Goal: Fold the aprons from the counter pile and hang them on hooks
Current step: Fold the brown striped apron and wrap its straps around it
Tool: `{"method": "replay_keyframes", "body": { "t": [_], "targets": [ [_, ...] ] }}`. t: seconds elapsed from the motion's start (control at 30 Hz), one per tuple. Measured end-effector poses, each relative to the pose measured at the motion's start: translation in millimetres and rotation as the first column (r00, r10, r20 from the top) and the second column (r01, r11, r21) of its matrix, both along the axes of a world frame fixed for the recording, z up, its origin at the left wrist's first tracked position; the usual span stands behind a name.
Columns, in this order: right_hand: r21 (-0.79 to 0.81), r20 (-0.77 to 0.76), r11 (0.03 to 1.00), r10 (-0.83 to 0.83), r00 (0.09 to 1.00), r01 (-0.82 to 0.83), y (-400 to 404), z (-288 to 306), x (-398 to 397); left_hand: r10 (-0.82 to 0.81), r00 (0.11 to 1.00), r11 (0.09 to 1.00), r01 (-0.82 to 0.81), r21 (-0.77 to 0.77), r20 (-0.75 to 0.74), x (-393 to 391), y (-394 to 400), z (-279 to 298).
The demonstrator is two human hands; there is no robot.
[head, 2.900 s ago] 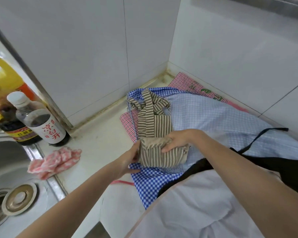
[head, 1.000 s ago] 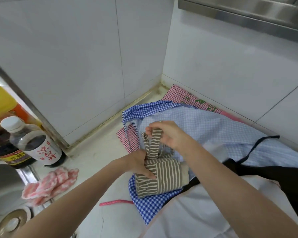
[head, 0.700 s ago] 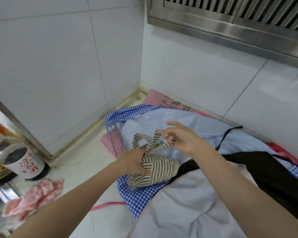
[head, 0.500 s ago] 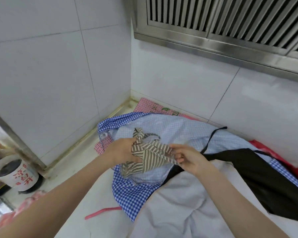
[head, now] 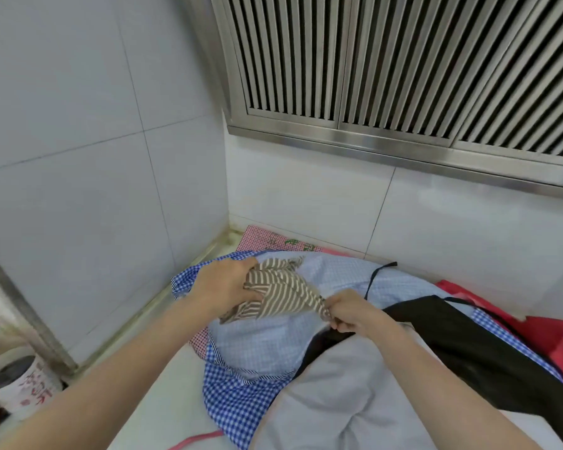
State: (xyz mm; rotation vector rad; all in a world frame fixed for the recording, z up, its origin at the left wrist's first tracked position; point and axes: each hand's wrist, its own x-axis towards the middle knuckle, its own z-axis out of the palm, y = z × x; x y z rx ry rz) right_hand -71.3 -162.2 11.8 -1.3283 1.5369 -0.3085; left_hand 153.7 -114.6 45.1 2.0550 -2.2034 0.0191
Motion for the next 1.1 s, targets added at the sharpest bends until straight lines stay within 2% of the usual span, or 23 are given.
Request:
{"method": "replay_keyframes", "body": {
  "t": [0.1,0.17,0.2,0.27,0.3,0.4,0.43,0.47,0.6,0.63,0.7,0.73,0.77,0.8,0.83,0.87,0.9,1.0,1.07,1.1],
  "targets": [
    [0.087,-0.046,0.973,0.217,0.975,-0.213,1,16,6,0.047,0.979,0.999,-0.042,0.028,-0.197,3,-3,3],
    [0.103,-0.015,0.958,0.271,0.962,-0.268,2,19,10,0.072,0.908,0.997,-0.049,0.067,-0.413,-1,-4,6],
    [0.096,0.034,0.962,0.252,0.967,-0.254,2,19,11,0.089,0.822,0.995,-0.051,0.083,-0.562,-4,-5,7],
    [0.082,0.178,0.986,0.129,0.976,-0.146,-1,16,9,0.119,0.554,0.992,-0.035,0.12,-0.824,-9,-1,14],
    [0.094,0.246,0.992,0.063,0.967,-0.089,-3,13,6,0.128,0.413,0.991,-0.011,0.135,-0.902,-11,2,17],
    [0.258,0.367,0.965,-0.051,0.929,-0.049,1,10,1,0.162,0.085,0.986,0.018,0.164,-0.983,-17,6,20],
    [0.303,0.392,0.951,-0.061,0.918,-0.066,3,6,3,0.153,0.006,0.988,0.0,0.153,-0.988,-19,4,23],
    [0.326,0.419,0.944,-0.089,0.904,-0.059,6,2,5,0.134,-0.037,0.991,-0.014,0.135,-0.99,-21,2,27],
    [0.263,0.542,0.935,-0.348,0.765,0.239,0,12,13,0.127,0.012,0.99,0.062,0.128,-0.992,-19,-4,43],
    [0.205,0.506,0.94,-0.341,0.792,0.273,-5,19,13,0.124,0.012,0.989,0.08,0.124,-0.992,-18,-4,45],
    [0.012,0.254,0.983,-0.18,0.95,0.183,-13,30,11,0.107,-0.023,0.989,0.106,0.104,-0.994,-16,-3,45],
    [-0.082,0.065,0.994,-0.064,0.996,0.07,-15,35,12,0.1,-0.027,0.989,0.114,0.096,-0.995,-16,-2,44],
    [-0.154,-0.135,0.986,0.048,0.99,-0.069,-16,36,12,0.096,-0.019,0.989,0.119,0.093,-0.995,-16,-2,44],
    [-0.225,-0.324,0.948,0.147,0.935,-0.227,-16,37,14,0.097,-0.004,0.989,0.113,0.096,-0.995,-18,-2,44],
    [-0.303,-0.509,0.876,0.183,0.841,-0.375,-17,31,15,0.106,0.013,0.99,0.095,0.107,-0.994,-19,-3,44],
    [-0.357,-0.64,0.801,0.165,0.75,-0.481,-17,24,17,0.122,0.022,0.99,0.063,0.124,-0.992,-19,-6,44],
    [-0.391,-0.701,0.745,0.14,0.699,-0.541,-15,22,19,0.147,0.013,0.989,0.021,0.147,-0.989,-18,-11,42],
    [-0.464,-0.678,0.634,0.195,0.708,-0.619,-13,18,25,0.271,-0.101,0.953,-0.113,0.282,-0.957,-8,-24,39],
    [-0.435,-0.61,0.626,0.324,0.723,-0.647,-12,26,25,0.322,-0.145,0.929,-0.141,0.341,-0.936,1,-29,36],
    [-0.401,-0.522,0.657,0.41,0.748,-0.639,-9,34,24,0.336,-0.151,0.922,-0.147,0.357,-0.93,5,-30,33]
  ]
}}
